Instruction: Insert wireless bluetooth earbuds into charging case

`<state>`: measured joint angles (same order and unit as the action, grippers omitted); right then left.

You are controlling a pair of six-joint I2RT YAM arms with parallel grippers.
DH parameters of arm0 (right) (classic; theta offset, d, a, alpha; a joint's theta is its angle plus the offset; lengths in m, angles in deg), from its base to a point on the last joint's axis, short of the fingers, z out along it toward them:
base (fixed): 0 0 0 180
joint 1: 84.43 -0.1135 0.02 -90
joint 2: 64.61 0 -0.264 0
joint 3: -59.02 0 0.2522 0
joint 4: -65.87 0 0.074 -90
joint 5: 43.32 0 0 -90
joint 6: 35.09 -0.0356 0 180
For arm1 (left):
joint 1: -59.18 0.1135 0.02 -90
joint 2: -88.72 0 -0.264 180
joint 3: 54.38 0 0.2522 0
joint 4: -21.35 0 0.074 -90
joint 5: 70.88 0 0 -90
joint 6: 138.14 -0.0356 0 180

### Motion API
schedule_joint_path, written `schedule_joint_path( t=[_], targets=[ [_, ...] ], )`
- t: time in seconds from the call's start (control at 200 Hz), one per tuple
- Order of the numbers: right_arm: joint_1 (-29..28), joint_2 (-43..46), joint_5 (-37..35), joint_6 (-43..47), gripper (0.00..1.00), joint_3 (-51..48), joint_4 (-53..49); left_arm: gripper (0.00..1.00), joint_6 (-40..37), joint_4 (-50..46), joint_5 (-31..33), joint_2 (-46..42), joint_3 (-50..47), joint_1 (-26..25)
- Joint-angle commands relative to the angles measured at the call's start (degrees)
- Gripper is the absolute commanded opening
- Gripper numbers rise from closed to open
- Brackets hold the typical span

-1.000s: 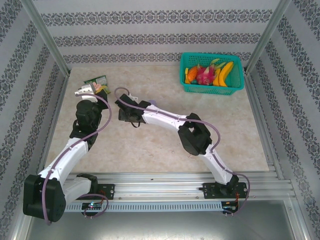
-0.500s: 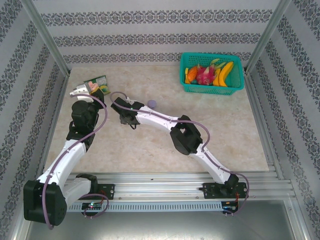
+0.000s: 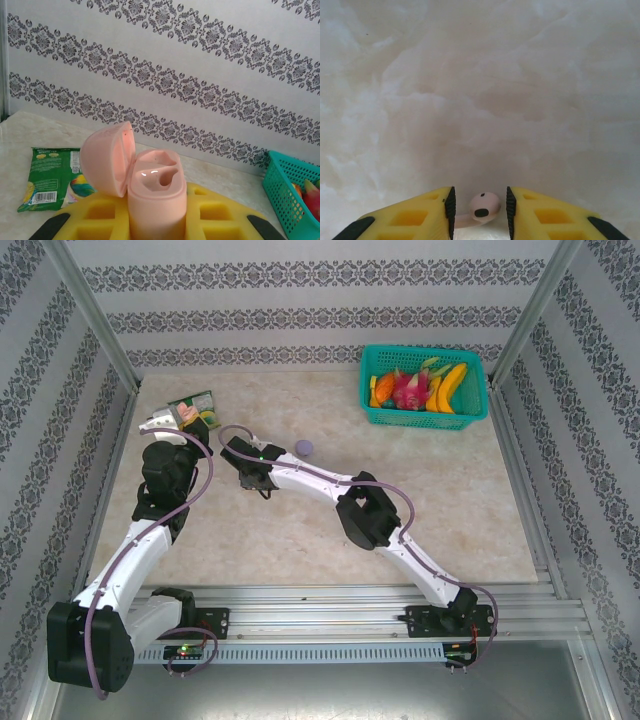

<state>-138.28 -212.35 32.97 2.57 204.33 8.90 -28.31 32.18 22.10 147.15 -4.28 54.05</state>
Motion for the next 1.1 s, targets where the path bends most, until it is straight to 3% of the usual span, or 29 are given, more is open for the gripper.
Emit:
schedule_joint_path(
  t=[0.0, 0.23, 0.52, 0.774, 1.094],
  targets=[
    [0.06, -2.01, -1.58, 0.82, 0.34, 2.21, -1.67, 0.0, 1.26, 0.94, -1.24, -0.32, -0.72, 0.74],
    [0.06, -3.71, -2.03, 2.67, 0.32, 4.33, -2.94, 0.0, 1.92, 1.37, -1.93, 0.28, -0.79, 0.75],
    [0.03, -2.07, -2.62, 3.58, 0.2, 1.02, -2.51, 0.0, 2.45, 0.98, -2.53, 0.03, -0.84, 0.78],
    [-0.03, 5.97, -6.23, 9.21, 0.16, -9.63, 0.13, 0.0, 2.93, 0.11, -3.99, -0.25, -0.55, 0.77],
    [0.31, 20.73, -8.93, 15.08, 0.15, -33.79, 7.17, 0.0, 5.29, -0.03, -8.26, 0.14, -0.28, 0.73]
  ],
)
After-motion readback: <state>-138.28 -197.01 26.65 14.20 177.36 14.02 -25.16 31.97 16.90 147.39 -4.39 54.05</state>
